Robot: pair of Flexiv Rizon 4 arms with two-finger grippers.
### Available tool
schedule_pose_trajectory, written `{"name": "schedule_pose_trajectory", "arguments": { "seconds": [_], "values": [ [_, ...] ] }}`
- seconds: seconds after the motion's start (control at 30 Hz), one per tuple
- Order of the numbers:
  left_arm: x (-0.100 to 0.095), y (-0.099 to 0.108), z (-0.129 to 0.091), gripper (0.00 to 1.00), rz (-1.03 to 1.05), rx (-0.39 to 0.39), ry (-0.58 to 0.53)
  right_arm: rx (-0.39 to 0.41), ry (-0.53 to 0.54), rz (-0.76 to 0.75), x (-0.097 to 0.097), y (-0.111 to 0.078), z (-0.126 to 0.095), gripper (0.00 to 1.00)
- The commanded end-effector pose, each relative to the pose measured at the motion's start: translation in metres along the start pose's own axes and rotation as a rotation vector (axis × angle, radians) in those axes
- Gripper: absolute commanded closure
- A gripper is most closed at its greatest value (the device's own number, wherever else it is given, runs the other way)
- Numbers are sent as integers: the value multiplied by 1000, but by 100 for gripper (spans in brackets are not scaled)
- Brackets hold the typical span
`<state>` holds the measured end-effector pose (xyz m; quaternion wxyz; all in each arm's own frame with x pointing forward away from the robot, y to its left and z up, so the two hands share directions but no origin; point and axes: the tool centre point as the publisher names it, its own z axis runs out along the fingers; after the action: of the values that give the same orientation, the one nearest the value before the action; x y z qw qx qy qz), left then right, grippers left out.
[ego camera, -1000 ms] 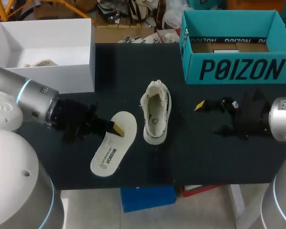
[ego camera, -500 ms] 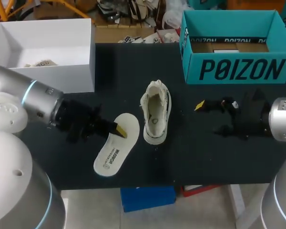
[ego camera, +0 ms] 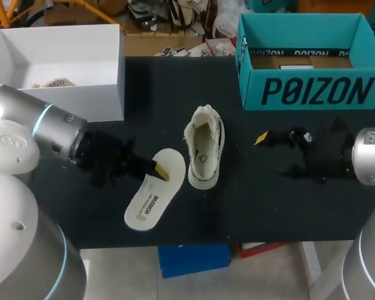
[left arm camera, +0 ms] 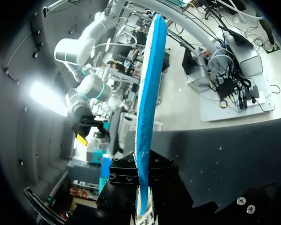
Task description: Take the shoe out of the shoebox, open the shoe tongue, remove and reinsert the insole, then place the shoe into the shoebox
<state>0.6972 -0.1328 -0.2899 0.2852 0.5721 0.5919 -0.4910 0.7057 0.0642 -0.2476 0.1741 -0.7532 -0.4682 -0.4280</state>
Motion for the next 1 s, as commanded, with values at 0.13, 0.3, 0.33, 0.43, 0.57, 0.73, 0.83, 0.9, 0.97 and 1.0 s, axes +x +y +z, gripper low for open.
{"name": "schedule_pose_trajectory", "arguments": {
  "seconds": [0.13,0.3,0.33,0.43,0.57,0.73,0.83,0.9,0.97,1.0],
  "values": [
    [-1,2,0,100,0,3,6,1,-1,0,1,0,1,0],
    [-1,2,0,100,0,3,6,1,-1,0,1,0,1,0],
    [-1,2,0,100,0,3,6,1,-1,0,1,0,1,0],
    [0,9,2,100,-5,-13,46,1,-1,0,1,0,1,0],
    [2,20,10,100,-31,4,118,1,-1,0,1,0,1,0],
    [3,32,20,100,-37,15,176,1,-1,0,1,0,1,0],
    [5,40,25,100,-53,24,200,1,-1,0,1,0,1,0],
    [7,44,29,100,-79,42,204,1,-1,0,1,0,1,0],
    [9,50,32,100,-79,35,221,1,-1,0,1,0,1,0],
    [9,52,33,100,-91,44,215,1,-1,0,1,0,1,0]
  ]
}}
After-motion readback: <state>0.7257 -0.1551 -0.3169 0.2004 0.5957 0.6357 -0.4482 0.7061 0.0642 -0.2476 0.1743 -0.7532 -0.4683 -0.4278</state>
